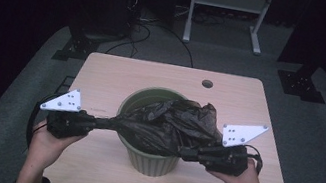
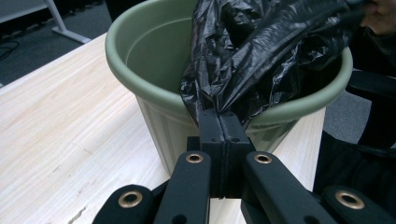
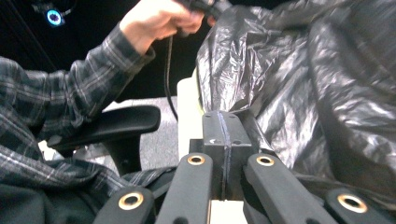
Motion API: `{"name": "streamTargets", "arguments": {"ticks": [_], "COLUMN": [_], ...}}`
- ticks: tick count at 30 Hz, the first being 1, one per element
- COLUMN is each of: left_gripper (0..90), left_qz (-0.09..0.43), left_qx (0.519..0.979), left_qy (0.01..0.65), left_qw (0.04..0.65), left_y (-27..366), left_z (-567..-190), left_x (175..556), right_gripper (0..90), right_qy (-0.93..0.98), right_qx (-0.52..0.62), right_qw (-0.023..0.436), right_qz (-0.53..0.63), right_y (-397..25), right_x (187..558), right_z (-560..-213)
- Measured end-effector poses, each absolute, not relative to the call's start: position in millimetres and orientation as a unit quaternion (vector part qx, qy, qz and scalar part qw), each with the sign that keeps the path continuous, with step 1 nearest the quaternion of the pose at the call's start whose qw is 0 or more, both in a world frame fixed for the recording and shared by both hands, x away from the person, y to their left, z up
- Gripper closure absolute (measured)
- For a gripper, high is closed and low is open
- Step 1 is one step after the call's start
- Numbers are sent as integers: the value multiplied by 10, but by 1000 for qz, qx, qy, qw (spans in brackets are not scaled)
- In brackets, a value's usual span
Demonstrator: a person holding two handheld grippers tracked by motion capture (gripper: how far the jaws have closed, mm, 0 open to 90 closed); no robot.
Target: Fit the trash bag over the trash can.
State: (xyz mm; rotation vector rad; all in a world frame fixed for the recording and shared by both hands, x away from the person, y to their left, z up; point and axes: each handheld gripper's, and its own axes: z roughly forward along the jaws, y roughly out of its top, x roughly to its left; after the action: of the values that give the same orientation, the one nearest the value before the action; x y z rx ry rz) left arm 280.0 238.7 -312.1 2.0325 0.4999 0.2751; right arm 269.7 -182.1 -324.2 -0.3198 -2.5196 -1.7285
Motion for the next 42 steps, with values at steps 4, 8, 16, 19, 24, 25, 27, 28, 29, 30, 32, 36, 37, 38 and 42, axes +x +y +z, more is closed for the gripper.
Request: {"name": "streamTargets", "arguments": {"ticks": [4,8,16,19,24,25,27,28,29,30,32,36,37,38,42], "left_gripper": [898,898,898,898,898,898,898,898,898,898,898,898,897,897,897], "left_qz": [111,109,115,119,132,133,137,138,138,138,135,134,135,135,137], "left_qx": [837,838,850,851,853,854,855,855,855,855,855,854,854,854,855], "left_qy": [210,213,223,231,242,242,241,241,241,243,244,245,246,246,248], "left_qw": [493,491,463,457,443,441,438,437,437,438,438,439,438,438,434], "left_y": [2401,2405,2342,2377,2386,2386,2372,2367,2367,2363,2354,2345,2340,2340,2334], "left_z": [-3153,-3180,-3244,-3269,-3270,-3265,-3239,-3237,-3237,-3238,-3248,-3256,-3254,-3254,-3236], "left_x": [2795,2814,2882,2919,2999,3016,3076,3094,3094,3112,3162,3200,3225,3225,3308], "right_gripper": [900,900,900,900,815,781,737,737,728,728,719,719,719,719,719], "right_qy": [-823,-835,-861,-872,-866,-863,-855,-853,-850,-850,-844,-832,-829,-829,-811], "right_qx": [-98,-100,-108,-105,-106,-107,-108,-108,-106,-106,-103,-100,-102,-102,-124], "right_qw": [48,53,66,68,66,68,63,63,59,59,52,24,16,16,-47], "right_qz": [-557,-539,-493,-472,-484,-489,-503,-507,-512,-512,-524,-546,-550,-550,-570], "right_y": [-1748,-1650,-1409,-1315,-1338,-1364,-1464,-1499,-1535,-1535,-1635,-1792,-1834,-1834,-2050], "right_x": [2618,2562,2529,2496,2481,2483,2476,2469,2461,2461,2423,2417,2439,2439,2670], "right_z": [-3357,-3538,-3941,-4043,-3999,-3968,-3853,-3807,-3757,-3757,-3611,-3372,-3299,-3299,-2930]}}
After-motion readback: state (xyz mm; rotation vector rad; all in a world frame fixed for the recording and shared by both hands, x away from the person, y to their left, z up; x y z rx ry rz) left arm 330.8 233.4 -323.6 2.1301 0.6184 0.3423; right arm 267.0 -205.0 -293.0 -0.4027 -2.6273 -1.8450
